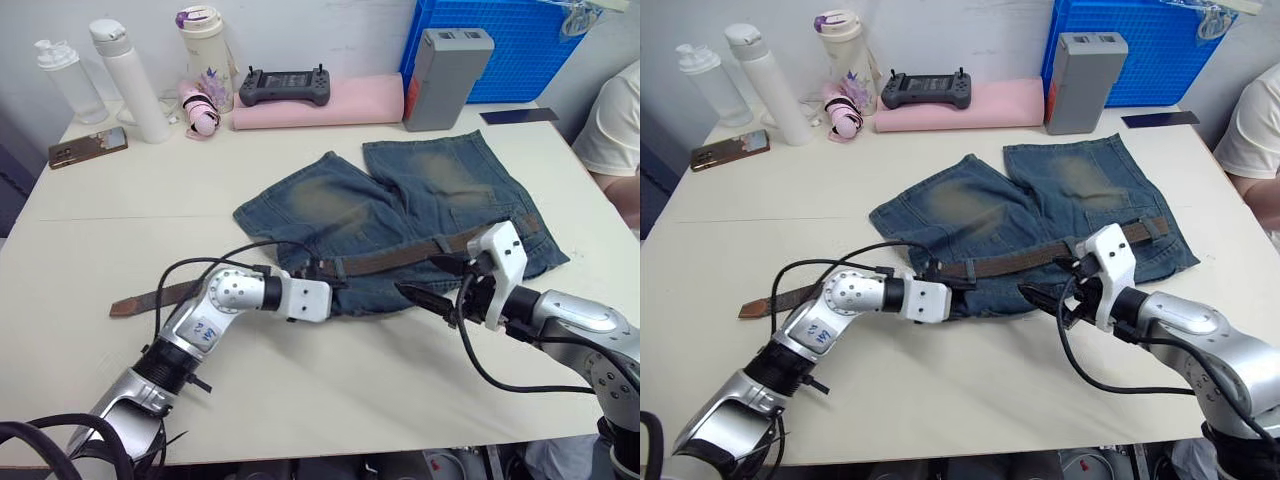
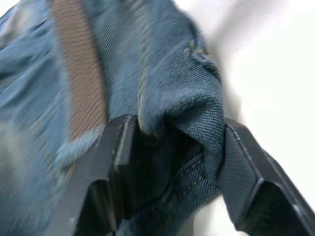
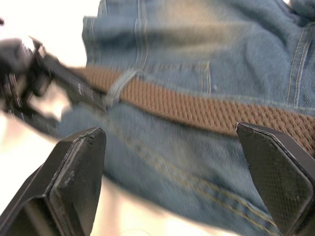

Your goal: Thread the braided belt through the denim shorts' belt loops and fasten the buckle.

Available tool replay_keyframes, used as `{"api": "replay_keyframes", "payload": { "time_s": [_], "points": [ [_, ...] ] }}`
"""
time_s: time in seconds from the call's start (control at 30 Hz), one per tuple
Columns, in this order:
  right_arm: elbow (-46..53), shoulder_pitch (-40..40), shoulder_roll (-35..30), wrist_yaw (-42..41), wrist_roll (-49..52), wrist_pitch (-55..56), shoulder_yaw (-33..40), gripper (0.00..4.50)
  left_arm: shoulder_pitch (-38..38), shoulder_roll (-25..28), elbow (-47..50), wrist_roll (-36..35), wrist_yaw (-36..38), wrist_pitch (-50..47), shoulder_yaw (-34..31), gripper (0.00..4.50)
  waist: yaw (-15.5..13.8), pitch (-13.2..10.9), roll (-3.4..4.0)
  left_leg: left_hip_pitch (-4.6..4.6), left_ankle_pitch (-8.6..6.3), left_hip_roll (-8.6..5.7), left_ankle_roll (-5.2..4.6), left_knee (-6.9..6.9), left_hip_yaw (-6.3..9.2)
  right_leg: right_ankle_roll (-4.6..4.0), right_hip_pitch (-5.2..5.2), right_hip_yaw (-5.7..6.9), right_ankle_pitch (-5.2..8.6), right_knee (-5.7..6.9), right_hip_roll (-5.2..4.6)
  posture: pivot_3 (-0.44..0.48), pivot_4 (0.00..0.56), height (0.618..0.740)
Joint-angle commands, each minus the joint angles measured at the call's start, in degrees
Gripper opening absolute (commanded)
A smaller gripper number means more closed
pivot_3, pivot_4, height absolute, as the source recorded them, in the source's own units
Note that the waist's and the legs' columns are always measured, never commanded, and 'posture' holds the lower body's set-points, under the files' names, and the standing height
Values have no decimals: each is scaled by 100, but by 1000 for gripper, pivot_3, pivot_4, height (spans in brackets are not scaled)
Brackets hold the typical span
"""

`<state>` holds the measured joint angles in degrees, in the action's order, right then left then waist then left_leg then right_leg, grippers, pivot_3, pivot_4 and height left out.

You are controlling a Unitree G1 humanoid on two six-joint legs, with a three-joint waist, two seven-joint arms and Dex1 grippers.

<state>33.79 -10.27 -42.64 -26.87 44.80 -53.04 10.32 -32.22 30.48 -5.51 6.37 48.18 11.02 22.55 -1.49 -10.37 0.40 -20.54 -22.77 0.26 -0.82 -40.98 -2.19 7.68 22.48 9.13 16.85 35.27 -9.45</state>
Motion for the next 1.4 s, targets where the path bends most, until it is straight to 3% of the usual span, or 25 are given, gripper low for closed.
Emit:
{"api": "replay_keyframes", "payload": {
  "time_s": [0.03, 0.17, 0.27, 0.3, 0.43, 0.57, 0.8, 1.0, 1.13, 1.3, 1.4],
  "points": [
    [72, -39, -85, -137, -207, 228, -76, 4500, 38, 3, 38, -116, -95, 55, -312, 2624, -7, 0, 0, 0, 0, -1, 0, 0, 0, 0, 0, 1, 0, 0, 0, 0, 150, 705],
    [3, -49, -30, -172, -339, 291, -131, 4500, 102, -126, 109, -139, -106, -1, -376, 2624, -4, 0, -1, -1, 0, -1, 0, -1, 0, 1, 0, 1, -1, 0, -1, 0, 150, 705],
    [12, -59, 15, -184, -359, 289, -122, 4500, 147, -157, 161, -231, 68, -44, -366, 1904, -4, -1, -1, -1, 0, -1, 0, -1, -1, 1, 0, 2, -1, 0, -1, 0, 150, 705],
    [11, -67, 32, -177, -351, 280, -106, 4500, 159, -170, 165, -259, 100, -69, -375, 1359, -4, -1, -1, -1, 0, -1, 0, -1, -1, 1, 0, 2, -1, 0, -1, 0, 150, 705],
    [18, -44, 4, -157, -477, 314, -151, 4500, 123, -177, 96, -175, 56, -33, -370, 38, -3, -1, -1, -1, 0, -1, 0, -1, 0, 1, 0, 2, -1, 0, -1, 0, 150, 705],
    [84, 51, -215, -189, -951, 534, -300, 4500, 64, -70, -7, -61, -61, -56, -481, 38, -2, -1, -1, -1, 0, -2, 0, -1, -1, 1, 0, 2, -1, 1, -1, 0, 150, 705],
    [-89, 669, -1607, -624, -3040, 2050, -967, 4500, 133, 895, -686, -345, 8, 501, -1359, 38, 66, -3, -3, 4, 0, 8, 1, 6, -10, 1, 4, 1, 0, 1, 4, 0, 150, 705],
    [-667, 543, -1790, -542, -4507, 3175, -1588, 4500, 403, 1492, -1144, -608, 283, 1027, -1813, 38, 83, -5, -5, 6, 0, 7, 1, 5, -7, 1, 5, -3, 0, 0, 0, 0, 150, 705],
    [-1171, 421, -1719, -338, -5424, 3578, -2114, 4500, 527, 1554, -1176, -650, 179, 1035, -1977, 38, 70, -8, -8, 3, 0, 5, 1, 3, -10, 1, 4, 2, 0, -1, 0, 0, 150, 705],
    [-1379, 173, -1454, -443, -5608, 3507, -2294, 3260, 747, 1759, -1381, -503, -34, 1176, -2215, 0, 76, -7, -9, 2, 0, 7, 1, 2, -11, 1, 3, 3, 0, -1, 0, 0, 150, 705],
    [-1428, 29, -1211, -514, -5773, 3483, -2406, 2003, 860, 2009, -1644, -400, -179, 1312, -2387, 0, 134, -8, -12, 6, 1, 12, 2, -1, -9, 1, 2, 0, 0, 5, 4, 0, 150, 705]
  ]
}}
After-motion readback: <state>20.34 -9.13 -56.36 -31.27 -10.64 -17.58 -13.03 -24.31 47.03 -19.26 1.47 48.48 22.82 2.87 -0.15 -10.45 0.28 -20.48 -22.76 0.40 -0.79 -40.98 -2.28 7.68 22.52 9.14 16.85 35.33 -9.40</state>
